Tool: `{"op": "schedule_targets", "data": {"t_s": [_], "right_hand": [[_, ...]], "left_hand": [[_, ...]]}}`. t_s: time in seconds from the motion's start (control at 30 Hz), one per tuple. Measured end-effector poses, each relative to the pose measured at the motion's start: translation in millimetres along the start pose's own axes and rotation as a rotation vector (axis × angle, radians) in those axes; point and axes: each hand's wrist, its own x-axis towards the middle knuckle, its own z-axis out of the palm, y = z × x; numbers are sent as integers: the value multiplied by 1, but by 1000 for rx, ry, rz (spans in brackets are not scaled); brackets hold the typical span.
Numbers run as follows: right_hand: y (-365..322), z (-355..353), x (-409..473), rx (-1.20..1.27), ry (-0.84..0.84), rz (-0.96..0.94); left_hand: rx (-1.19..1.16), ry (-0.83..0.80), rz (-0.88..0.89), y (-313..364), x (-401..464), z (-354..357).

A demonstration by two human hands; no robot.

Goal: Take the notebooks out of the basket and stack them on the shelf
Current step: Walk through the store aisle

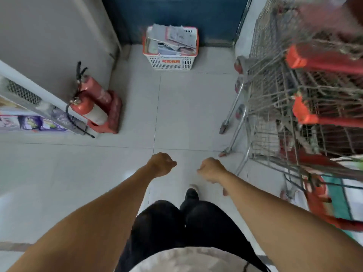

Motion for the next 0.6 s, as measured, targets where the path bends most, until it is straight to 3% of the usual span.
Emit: {"op": "schedule_targets", "data": {"t_s": [0.3, 0.6], "right_hand": [[-203, -196, 190, -87, 96, -18], [-337, -345, 347, 129, 138, 15]], "left_hand": [[-78, 47, 19, 65, 207, -243], [38, -32, 21, 142, 388, -438]]}}
